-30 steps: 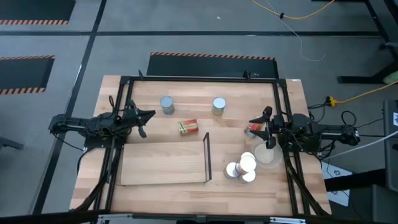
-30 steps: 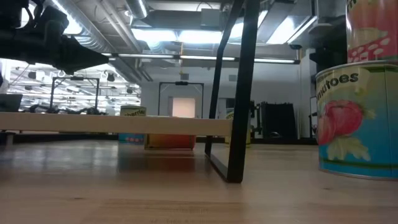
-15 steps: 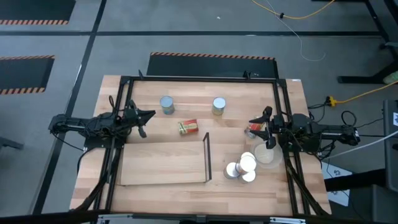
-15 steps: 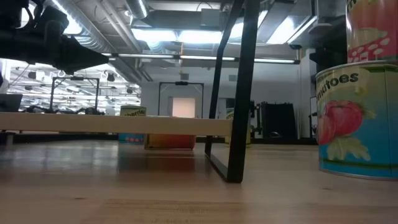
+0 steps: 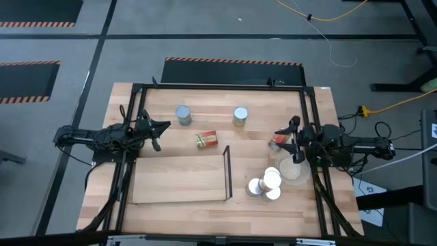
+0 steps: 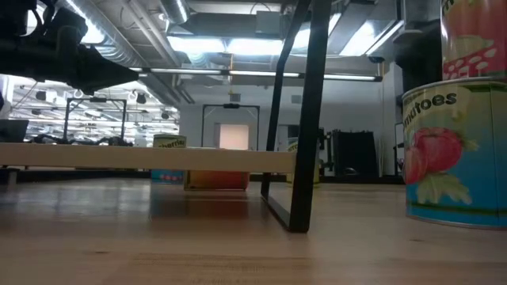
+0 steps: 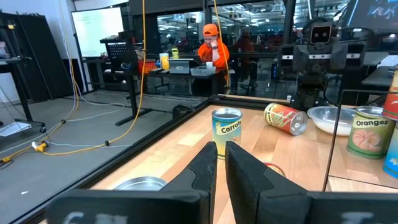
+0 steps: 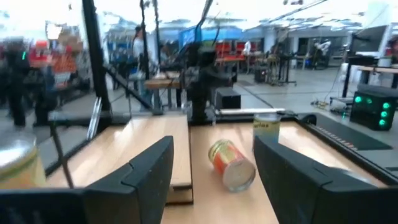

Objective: Pick and place cans onto a shelf
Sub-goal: Put the corn can on the shelf

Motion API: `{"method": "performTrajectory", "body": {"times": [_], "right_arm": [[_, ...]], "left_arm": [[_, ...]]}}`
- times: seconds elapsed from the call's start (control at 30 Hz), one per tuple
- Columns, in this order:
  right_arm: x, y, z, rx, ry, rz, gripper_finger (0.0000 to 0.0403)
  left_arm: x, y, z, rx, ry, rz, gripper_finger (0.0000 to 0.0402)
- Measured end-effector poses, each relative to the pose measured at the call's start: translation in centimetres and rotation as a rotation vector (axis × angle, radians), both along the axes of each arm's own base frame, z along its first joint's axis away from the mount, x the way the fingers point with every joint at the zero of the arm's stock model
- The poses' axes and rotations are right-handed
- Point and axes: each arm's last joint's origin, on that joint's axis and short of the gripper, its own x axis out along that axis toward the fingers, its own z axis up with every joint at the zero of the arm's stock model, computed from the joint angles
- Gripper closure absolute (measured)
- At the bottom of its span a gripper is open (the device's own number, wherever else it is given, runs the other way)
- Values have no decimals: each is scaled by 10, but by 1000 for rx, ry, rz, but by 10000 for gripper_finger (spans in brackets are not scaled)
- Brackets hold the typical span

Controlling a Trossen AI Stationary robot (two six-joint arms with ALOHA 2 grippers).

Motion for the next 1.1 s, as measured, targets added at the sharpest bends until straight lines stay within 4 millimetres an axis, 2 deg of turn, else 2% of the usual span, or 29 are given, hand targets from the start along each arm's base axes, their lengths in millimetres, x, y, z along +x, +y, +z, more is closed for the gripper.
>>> {"method": "performTrajectory", "body": {"times": [0.17, 0.6, 0.9, 1.1], "right_arm": [[-3, -1, 13, 22, 4, -20, 174], [-11, 1, 75, 20, 73, 39, 174], [-7, 2, 115, 29, 260, 73, 174], [-2, 4, 132, 44, 336, 128, 174]], "left_arm": [[0, 0, 0, 0, 0, 0, 374], [0, 0, 0, 0, 0, 0, 374], [0, 0, 0, 0, 0, 0, 374], [0, 0, 0, 0, 0, 0, 374]]}}
